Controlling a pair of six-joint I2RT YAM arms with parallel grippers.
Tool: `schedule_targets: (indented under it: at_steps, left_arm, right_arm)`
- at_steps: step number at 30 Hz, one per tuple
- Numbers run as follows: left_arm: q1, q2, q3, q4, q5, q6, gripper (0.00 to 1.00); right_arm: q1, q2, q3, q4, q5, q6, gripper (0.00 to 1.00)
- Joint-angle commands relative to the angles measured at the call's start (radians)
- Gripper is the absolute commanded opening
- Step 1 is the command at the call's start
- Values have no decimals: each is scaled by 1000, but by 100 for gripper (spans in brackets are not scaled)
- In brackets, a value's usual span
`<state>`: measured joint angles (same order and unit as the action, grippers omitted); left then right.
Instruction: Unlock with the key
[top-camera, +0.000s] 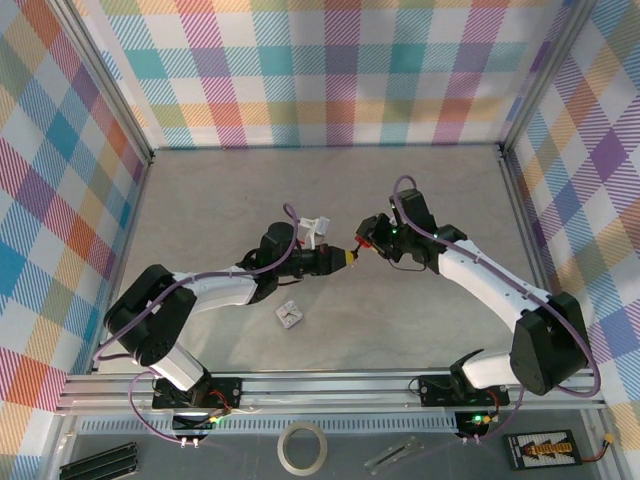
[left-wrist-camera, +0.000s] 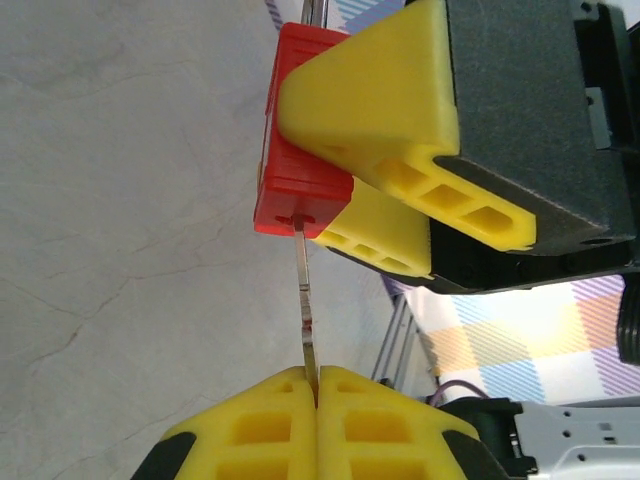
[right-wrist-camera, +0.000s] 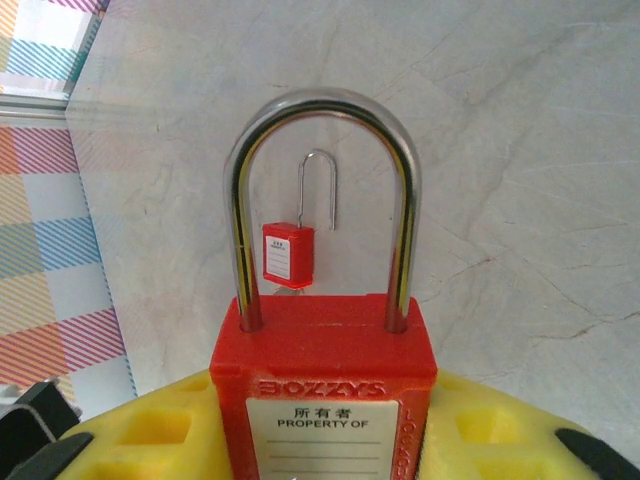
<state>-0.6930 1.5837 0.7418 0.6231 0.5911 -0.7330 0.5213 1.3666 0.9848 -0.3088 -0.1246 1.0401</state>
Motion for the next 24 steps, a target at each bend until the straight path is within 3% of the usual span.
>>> schedule_targets:
  at_steps: [1,13,18,24]
  left_arm:
    - [-11,-39,77,-91,-58,148,0]
    - [8,-53,146,-195,-49,233,0]
    - [80,2,90,87,38,9,0]
    - [93,72,62,322,86,-168,0]
  right_arm:
    - [37,17,22,-40,-124,35,22]
    - [42,4,-12,-8,-136,59,21]
    - [45,-4,-19,20,-146,74,21]
    - [45,-23,-31,57,-150,64,22]
